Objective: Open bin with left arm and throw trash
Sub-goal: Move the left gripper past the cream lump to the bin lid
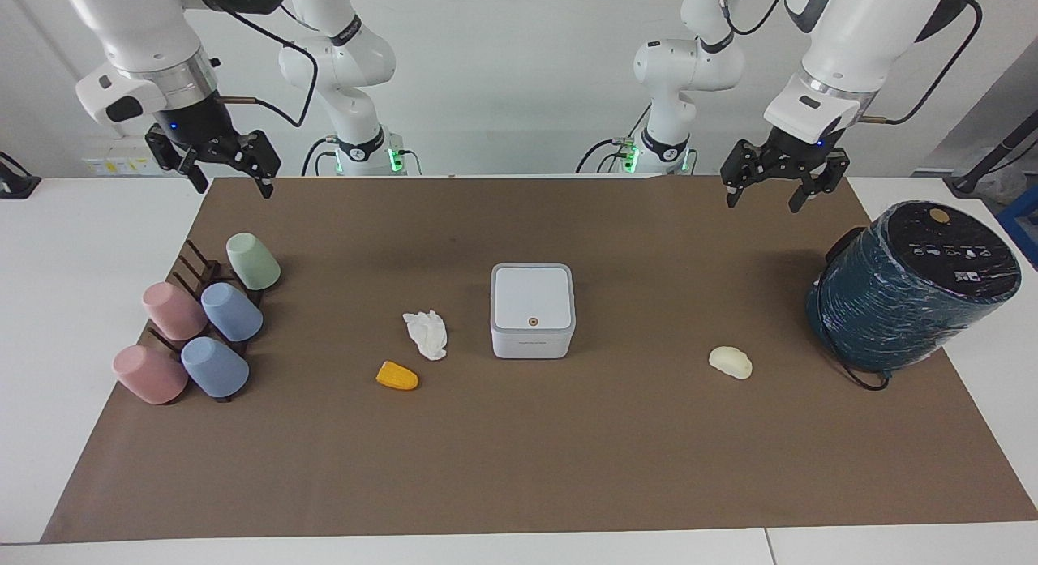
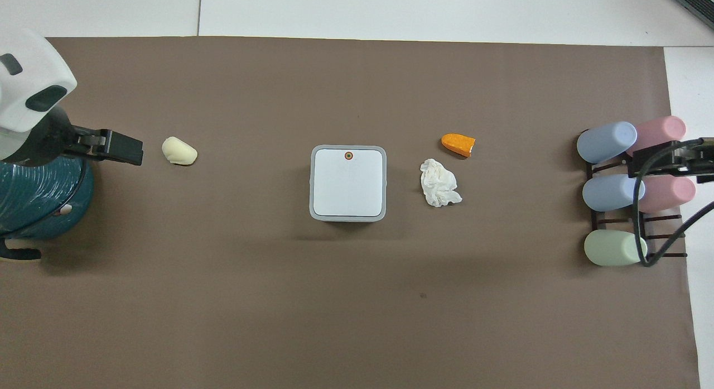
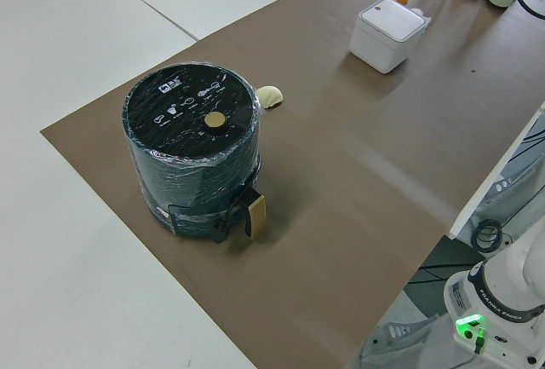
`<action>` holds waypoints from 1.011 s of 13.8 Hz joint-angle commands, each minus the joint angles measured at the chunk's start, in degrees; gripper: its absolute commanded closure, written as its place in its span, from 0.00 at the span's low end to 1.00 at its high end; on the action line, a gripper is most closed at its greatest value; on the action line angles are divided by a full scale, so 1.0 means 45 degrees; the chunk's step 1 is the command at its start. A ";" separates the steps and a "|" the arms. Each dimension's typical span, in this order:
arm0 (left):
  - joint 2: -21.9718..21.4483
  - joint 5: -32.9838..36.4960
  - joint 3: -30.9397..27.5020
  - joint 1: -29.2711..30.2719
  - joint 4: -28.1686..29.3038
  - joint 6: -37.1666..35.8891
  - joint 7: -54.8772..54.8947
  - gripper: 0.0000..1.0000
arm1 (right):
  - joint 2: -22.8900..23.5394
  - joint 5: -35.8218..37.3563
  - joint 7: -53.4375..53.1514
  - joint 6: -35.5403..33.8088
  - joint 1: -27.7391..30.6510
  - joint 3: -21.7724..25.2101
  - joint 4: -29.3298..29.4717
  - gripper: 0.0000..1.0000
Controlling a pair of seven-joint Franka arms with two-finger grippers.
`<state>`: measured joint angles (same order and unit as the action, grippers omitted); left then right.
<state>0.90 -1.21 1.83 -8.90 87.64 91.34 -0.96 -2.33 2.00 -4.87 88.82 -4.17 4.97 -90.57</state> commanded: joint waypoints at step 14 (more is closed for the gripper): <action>-0.0044 -0.0726 0.0121 -0.3430 0.2710 0.4501 -0.6971 1.00 | -0.0282 0.0024 0.0028 0.0886 0.0068 -0.0090 -0.0615 0.00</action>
<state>1.23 -2.77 3.15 -22.79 95.94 106.59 -29.78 -2.33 2.00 -4.87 91.10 -4.22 4.81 -91.20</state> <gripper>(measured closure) 0.987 0.000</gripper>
